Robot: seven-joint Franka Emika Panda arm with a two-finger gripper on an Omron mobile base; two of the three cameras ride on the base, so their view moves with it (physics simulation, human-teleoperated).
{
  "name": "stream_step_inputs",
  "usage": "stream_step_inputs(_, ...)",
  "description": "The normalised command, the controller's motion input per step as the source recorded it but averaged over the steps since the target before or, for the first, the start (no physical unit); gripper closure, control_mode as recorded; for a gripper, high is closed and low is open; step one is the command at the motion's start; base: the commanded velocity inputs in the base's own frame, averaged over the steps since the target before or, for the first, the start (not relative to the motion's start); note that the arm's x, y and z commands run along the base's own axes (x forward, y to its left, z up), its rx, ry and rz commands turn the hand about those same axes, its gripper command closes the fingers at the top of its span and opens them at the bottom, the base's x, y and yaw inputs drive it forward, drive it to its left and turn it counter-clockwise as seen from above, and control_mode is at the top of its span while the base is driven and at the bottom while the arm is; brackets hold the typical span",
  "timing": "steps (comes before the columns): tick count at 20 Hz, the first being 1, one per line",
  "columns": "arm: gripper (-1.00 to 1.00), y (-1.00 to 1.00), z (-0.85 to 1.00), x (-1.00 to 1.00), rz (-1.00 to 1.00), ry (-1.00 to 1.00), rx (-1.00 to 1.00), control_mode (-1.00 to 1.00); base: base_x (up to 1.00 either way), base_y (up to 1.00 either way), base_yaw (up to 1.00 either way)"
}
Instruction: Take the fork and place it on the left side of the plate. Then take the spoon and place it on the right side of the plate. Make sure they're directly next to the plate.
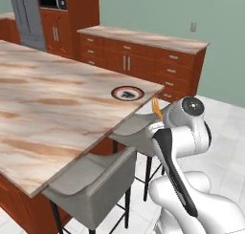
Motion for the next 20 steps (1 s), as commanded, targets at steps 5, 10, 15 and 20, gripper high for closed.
stream_step_inputs(5,1.0,0.0,0.0,0.0,0.0,0.0,0.0,1.0,0.28,-0.61,0.42)
stream_step_inputs(10,1.0,0.0,0.0,0.0,0.0,0.0,0.0,1.0,0.28,-0.6,0.42)
stream_step_inputs(15,1.0,0.0,0.0,0.0,0.0,0.0,0.0,1.0,0.31,-0.6,0.42)
stream_step_inputs(20,1.0,0.0,0.0,0.0,0.0,0.0,0.0,1.0,0.6,-0.55,0.4)
